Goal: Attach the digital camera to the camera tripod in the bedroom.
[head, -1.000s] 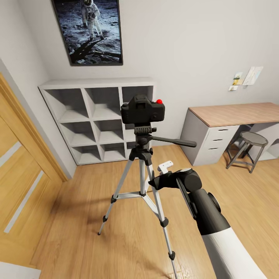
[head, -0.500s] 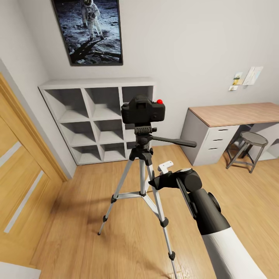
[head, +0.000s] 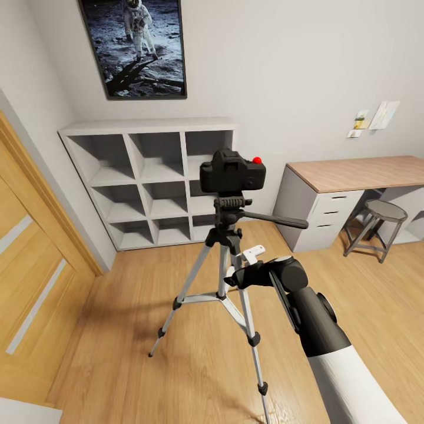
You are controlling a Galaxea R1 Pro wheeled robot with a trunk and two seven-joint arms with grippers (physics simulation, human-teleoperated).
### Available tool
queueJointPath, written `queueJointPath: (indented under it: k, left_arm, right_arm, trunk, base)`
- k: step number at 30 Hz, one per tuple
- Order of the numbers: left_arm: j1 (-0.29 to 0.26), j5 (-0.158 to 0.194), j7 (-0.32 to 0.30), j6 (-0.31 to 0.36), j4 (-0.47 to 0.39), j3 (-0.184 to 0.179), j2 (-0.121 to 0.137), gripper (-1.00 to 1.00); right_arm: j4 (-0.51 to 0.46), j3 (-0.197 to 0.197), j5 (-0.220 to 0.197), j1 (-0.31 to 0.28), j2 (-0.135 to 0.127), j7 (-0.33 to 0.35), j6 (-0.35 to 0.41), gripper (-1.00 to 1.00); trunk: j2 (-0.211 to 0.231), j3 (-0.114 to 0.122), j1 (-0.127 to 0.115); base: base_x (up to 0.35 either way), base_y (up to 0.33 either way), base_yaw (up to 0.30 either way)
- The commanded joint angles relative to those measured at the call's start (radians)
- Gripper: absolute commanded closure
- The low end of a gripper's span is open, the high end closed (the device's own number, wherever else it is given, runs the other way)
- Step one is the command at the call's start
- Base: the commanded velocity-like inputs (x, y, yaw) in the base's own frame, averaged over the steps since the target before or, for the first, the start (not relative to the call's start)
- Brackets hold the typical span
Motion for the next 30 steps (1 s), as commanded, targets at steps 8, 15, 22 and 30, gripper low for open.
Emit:
queueJointPath:
  k: [8,15,22,30]
  left_arm:
    - [-0.001,0.008,0.002,0.002,0.000,-0.008,0.000,-1.00]
    - [-0.001,0.008,0.002,0.002,0.000,-0.008,-0.001,-1.00]
    - [-0.001,0.008,0.002,0.003,0.000,-0.008,-0.001,-1.00]
    - [-0.001,0.008,0.002,0.002,0.000,-0.008,-0.001,-1.00]
  right_arm:
    - [-0.002,0.000,0.012,-0.001,-0.001,0.009,0.003,-1.00]
    - [-0.002,-0.001,0.014,-0.001,-0.002,0.009,0.003,-1.00]
    - [0.000,-0.002,0.014,-0.001,-0.003,0.008,0.003,-1.00]
    - [0.000,-0.002,0.014,-0.001,-0.003,0.008,0.003,-1.00]
  trunk:
    - [-0.002,-0.002,0.001]
    - [-0.002,-0.002,0.001]
    - [-0.002,-0.002,0.001]
    - [-0.002,-0.002,0.001]
  base:
    - [-0.013,-0.006,0.000]
    - [-0.188,-0.115,0.000]
    - [-0.162,-0.106,0.000]
    - [-0.029,-0.019,0.000]
